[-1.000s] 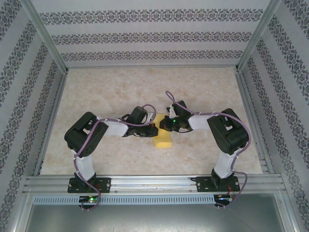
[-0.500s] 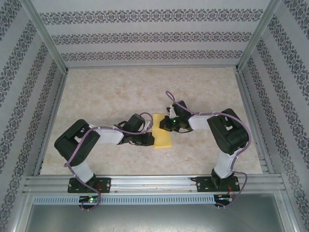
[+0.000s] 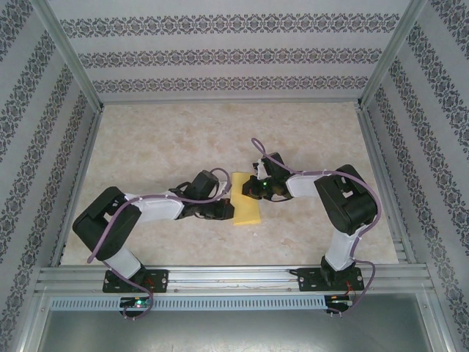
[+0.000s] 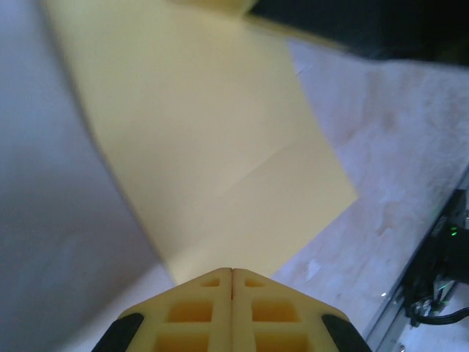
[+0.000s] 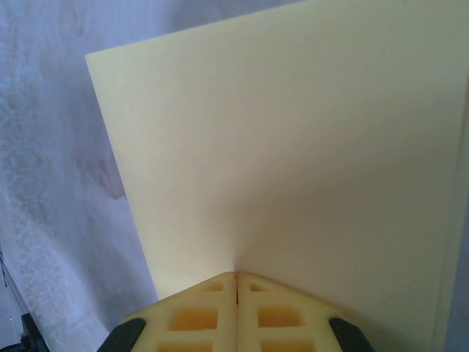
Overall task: Fold a paper plane with a square sheet of paper (fold left side to right side)
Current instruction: First fold the square sheet of paper in half at the center of the table.
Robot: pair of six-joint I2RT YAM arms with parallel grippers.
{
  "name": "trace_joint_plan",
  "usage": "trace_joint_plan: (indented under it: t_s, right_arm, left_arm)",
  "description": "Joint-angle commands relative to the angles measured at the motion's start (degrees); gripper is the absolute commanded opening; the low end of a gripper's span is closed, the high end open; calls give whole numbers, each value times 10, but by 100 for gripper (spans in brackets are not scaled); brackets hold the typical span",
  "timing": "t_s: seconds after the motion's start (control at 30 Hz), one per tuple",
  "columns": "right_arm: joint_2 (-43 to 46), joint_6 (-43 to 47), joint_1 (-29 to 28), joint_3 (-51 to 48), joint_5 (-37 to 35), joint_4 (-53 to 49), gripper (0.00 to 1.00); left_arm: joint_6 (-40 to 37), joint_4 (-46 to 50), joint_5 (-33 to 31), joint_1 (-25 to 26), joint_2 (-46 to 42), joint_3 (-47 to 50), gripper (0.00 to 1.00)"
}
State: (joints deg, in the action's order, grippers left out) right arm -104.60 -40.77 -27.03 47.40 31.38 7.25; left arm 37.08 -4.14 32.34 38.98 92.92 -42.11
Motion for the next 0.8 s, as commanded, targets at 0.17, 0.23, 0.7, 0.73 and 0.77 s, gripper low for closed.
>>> trace_joint_plan:
  t_s: [0.17,0.23,0.7,0.73,0.77]
  right_arm:
    - [-25,7,-2,-19,-39,-33,0]
    - [-26,8,-2,-18,-38,-35,0]
    - [-29,14,-2,-18,-44,-47,0]
    - [-30,14,-2,-17,-44,-48,0]
    - [-29,15,-2,-17,-44,-49,0]
  left_arm:
    - [-17,-5,23,-1,57,-64,0]
    - [-12,-19,30,0,73,-63,0]
    - [-27,30,17,15,59,8,0]
    - [-25,31,18,17,54,15,0]
    - [-23,31,19,19,48,21,0]
